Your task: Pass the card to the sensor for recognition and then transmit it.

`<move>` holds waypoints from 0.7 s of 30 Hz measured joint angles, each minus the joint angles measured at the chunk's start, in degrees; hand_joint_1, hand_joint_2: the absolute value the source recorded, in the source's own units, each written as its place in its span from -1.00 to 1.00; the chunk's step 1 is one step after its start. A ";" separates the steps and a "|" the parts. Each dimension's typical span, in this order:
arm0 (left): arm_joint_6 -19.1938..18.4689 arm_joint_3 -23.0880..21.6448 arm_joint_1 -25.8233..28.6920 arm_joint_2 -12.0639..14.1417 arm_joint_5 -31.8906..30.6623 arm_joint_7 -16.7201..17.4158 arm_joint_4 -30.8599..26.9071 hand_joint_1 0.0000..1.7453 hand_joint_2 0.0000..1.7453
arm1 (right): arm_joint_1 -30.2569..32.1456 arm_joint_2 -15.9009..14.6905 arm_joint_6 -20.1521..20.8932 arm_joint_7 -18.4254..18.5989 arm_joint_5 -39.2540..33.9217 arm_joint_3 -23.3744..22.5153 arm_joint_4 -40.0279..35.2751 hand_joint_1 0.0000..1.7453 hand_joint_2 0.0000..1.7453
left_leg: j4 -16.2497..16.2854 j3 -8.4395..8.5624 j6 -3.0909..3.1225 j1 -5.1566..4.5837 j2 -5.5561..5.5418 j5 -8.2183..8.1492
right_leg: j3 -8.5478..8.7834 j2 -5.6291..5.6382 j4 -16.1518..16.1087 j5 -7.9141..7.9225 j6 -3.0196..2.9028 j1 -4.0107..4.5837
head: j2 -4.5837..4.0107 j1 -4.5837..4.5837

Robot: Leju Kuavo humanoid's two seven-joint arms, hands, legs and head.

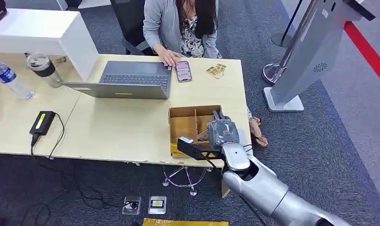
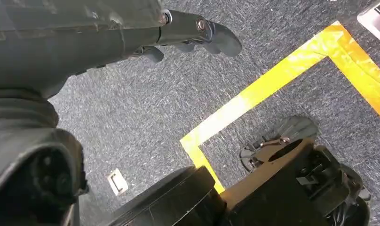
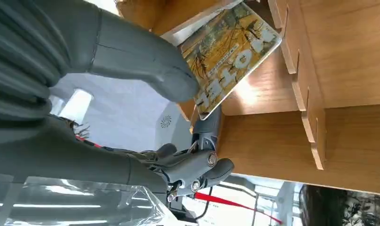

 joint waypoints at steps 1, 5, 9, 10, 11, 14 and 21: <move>0.00 0.00 -0.01 0.00 -0.04 0.02 0.00 -1.00 -1.00 | 0.08 -0.02 0.00 0.02 -0.02 -0.07 0.00 1.00 1.00 | 0.00 0.00 0.00 0.00 0.00 0.00 | 0.00 0.00 0.00 0.00 0.00 0.00 | 0.00 -0.02; -0.11 0.00 -0.07 0.00 -0.11 0.15 0.00 -1.00 -1.00 | 0.72 -0.17 0.07 0.00 -0.22 -0.09 0.00 1.00 1.00 | 0.00 0.00 0.00 0.00 0.02 0.00 | 0.00 0.00 0.00 0.00 0.00 0.00 | 0.00 0.00; -0.15 0.00 -0.17 0.00 -0.17 0.20 0.00 -1.00 -1.00 | 1.08 -0.28 0.04 -0.02 -0.55 -0.09 0.00 1.00 1.00 | 0.00 0.00 0.00 0.00 0.01 0.00 | 0.00 0.00 0.00 0.00 0.00 0.00 | 0.00 0.00; -0.15 0.00 -0.17 -0.02 -0.17 0.22 0.00 -1.00 -1.00 | 1.18 -0.28 0.00 -0.02 -0.55 -0.11 0.00 1.00 1.00 | 0.00 0.00 0.00 0.00 0.01 0.00 | 0.00 0.00 0.00 0.00 0.00 0.00 | 0.00 0.00; -0.15 0.00 -0.18 -0.02 -0.17 0.22 0.00 -1.00 -1.00 | 1.28 -0.28 -0.02 -0.09 -0.57 -0.11 0.00 1.00 1.00 | 0.00 0.00 0.00 0.00 0.02 0.00 | 0.00 0.00 0.00 0.00 0.00 0.00 | 0.00 -0.02; -0.15 0.00 -0.18 -0.02 -0.17 0.22 0.00 -1.00 -1.00 | 1.43 -0.30 -0.20 -0.15 -0.57 -0.11 0.00 1.00 1.00 | 0.00 0.00 0.00 0.00 0.03 0.00 | 0.00 0.00 0.00 0.00 0.00 0.00 | 0.00 -0.02; -0.15 0.00 -0.18 -0.07 -0.55 0.22 0.00 -1.00 -1.00 | 1.42 -0.35 -0.96 0.26 0.64 -0.39 -0.31 -1.00 1.00 | 0.00 0.00 0.00 0.00 0.02 0.00 | 0.00 0.00 0.00 0.00 0.00 0.00 | 0.00 -0.02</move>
